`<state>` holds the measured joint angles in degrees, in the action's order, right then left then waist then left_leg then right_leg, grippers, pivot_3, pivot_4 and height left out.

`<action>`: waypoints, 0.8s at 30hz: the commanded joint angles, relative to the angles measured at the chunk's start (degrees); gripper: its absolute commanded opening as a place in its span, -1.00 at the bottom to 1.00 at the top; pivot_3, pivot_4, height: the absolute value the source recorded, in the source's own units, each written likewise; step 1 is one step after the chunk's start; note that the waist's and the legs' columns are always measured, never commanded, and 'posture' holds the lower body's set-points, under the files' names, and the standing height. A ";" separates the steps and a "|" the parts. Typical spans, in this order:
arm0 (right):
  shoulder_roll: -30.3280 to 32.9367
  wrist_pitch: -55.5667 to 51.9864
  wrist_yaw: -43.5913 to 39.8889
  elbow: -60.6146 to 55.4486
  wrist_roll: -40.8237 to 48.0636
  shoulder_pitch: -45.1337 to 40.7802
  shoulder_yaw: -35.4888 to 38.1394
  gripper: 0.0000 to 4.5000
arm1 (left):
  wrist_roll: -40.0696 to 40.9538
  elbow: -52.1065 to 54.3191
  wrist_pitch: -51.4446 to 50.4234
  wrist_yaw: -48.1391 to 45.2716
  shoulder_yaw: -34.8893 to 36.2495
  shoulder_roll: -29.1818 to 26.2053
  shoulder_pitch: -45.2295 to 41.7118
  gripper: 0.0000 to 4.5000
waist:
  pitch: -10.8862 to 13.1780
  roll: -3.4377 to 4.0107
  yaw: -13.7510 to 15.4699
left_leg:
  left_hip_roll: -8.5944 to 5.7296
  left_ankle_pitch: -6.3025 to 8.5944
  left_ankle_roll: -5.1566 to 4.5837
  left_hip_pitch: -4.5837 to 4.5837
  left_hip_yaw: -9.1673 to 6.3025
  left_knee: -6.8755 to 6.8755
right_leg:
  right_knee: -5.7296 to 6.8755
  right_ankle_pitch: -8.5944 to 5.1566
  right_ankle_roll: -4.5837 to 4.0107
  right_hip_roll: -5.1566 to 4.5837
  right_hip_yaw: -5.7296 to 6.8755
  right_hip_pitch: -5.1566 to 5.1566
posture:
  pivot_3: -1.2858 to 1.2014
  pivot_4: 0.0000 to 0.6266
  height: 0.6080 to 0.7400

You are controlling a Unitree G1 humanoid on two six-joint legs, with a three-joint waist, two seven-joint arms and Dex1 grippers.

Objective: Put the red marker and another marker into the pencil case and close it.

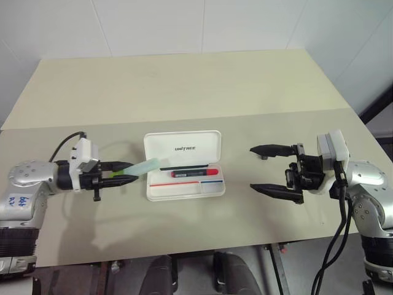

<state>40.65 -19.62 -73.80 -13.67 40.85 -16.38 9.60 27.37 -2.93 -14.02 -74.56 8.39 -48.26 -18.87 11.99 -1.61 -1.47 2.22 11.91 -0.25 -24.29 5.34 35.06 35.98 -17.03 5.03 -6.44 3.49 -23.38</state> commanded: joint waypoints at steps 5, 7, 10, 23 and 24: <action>0.61 1.85 3.65 -2.85 -0.46 3.49 3.37 1.00 | 2.31 8.69 -6.03 1.10 -4.69 2.83 -1.87 -0.54 | 0.00 0.00 -0.05 | 0.00 -0.01 -0.02 0.02 0.01 0.04 | 0.01 0.01 0.02 0.02 -0.06 0.02 | 0.03 -0.52 1.00; 0.38 2.22 4.74 -3.72 -0.56 4.46 3.72 1.00 | 1.38 8.94 -6.41 1.29 -6.80 3.87 -2.56 -0.54 | 0.00 0.00 0.08 | 0.00 -0.01 -0.02 0.02 -0.01 0.05 | 0.01 0.01 0.02 0.05 -0.03 0.04 | 0.03 -0.52 1.00; 0.13 2.32 6.24 -5.26 -0.37 5.57 4.13 1.00 | -0.08 8.28 -6.01 2.12 -9.22 5.39 -3.62 -0.54 | 0.00 0.00 0.15 | -0.02 -0.02 -0.03 0.02 0.00 0.09 | 0.01 0.02 0.04 0.05 -0.05 0.05 | 0.03 -0.52 1.00; -0.12 2.65 11.72 -10.66 0.63 9.59 5.15 1.00 | -7.56 -1.29 1.09 0.45 -15.14 8.21 -9.22 -0.54 | 0.00 0.00 0.24 | -0.02 -0.04 -0.06 0.01 -0.02 0.15 | 0.01 0.03 0.05 0.09 -0.05 0.06 | 0.03 -0.52 1.00; -0.16 2.68 11.91 -10.80 0.68 9.70 5.15 1.00 | -7.92 -1.82 1.52 0.39 -15.27 8.29 -9.35 -0.54 | 0.00 0.00 0.25 | -0.01 -0.04 -0.06 0.02 -0.02 0.15 | 0.01 0.03 0.05 0.09 -0.06 0.07 | 0.03 -0.52 1.00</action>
<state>40.63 -17.77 -62.56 -22.33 40.40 -7.00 12.78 19.91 -4.35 -13.82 -73.61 -7.11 -40.12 -27.05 11.98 -1.61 -1.22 2.21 11.86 -0.32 -24.28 5.32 35.21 35.99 -16.99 5.08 -6.35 3.44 -23.30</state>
